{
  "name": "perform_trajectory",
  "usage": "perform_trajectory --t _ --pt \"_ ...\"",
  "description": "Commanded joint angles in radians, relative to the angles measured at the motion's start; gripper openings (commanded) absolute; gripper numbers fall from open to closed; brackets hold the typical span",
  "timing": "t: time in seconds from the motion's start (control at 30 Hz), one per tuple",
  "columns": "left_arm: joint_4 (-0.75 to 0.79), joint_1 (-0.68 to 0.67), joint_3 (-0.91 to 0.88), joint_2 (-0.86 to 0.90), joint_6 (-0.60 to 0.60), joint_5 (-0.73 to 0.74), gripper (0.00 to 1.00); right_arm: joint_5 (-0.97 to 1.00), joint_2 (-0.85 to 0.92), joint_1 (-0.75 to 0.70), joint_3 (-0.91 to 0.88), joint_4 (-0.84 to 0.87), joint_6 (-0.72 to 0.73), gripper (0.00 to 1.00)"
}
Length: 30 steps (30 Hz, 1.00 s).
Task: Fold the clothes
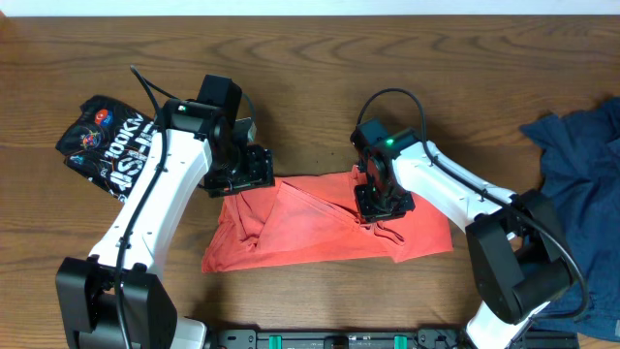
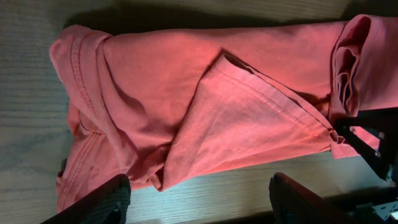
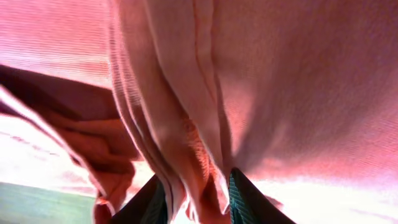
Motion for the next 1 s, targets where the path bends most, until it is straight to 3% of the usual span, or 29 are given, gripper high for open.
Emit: perform_trajectory --t 0.0,0.27,0.97 --pt "-0.002 0.003 -0.004 0.002 -0.002 -0.010 0.73 -0.014 -0.009 0.006 0.053 -0.002 -0.015 0.30" --pt "-0.002 0.003 -0.004 0.002 -0.002 -0.010 0.73 -0.005 -0.009 0.006 0.092 0.020 -0.024 0.33" --pt "-0.002 0.003 -0.004 0.002 -0.002 -0.010 0.73 0.064 -0.007 0.006 0.032 0.103 0.066 0.30"
